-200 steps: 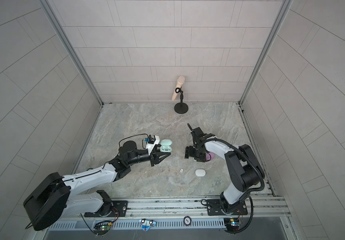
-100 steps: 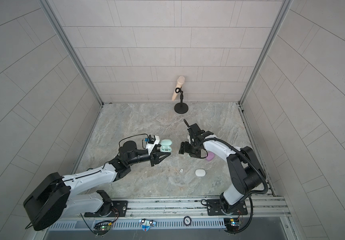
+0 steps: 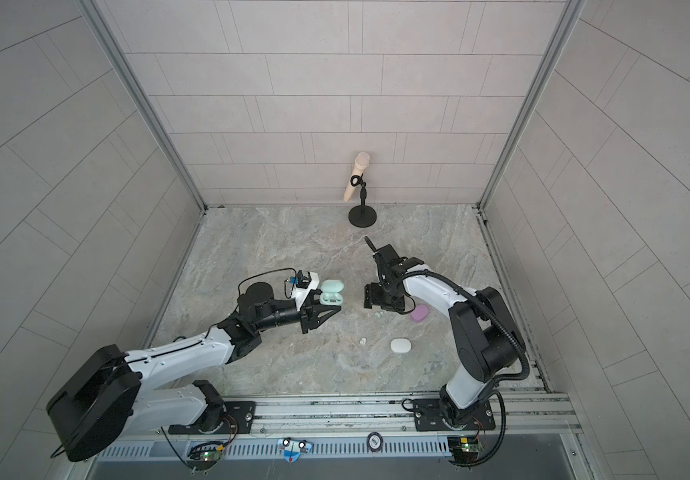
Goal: Insert the wireless bluetooth earbuds into the charging case
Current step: 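Move the right gripper over a mint green earbud on the table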
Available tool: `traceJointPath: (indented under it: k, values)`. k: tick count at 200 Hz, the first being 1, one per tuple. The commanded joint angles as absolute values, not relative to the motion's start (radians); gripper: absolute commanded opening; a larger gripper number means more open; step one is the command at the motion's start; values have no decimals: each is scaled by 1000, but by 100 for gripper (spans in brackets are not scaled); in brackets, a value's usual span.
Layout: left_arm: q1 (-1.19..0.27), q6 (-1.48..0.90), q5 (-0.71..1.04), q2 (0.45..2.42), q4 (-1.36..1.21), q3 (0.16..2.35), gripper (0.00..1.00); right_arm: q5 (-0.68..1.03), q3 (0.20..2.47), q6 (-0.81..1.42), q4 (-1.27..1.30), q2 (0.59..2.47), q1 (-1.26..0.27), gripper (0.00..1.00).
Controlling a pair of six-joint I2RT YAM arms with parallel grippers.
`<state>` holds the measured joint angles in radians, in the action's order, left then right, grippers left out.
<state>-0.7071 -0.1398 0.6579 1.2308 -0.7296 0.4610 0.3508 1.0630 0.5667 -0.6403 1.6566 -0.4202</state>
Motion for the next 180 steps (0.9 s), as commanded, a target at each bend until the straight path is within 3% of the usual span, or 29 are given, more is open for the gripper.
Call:
traceJointPath:
  k: [1,52,180]
  values:
    - [-701,-141,667,1211,-770,447,8,324,1101,505,-664,1703,-425,76]
    - [-701,-138,663,1202,-762,445,8,361,1131,485,-630,1777,-422,66]
    - [-701,-137,664,1195,-758,445,8,426,1009,530,-635,1691,-437,66]
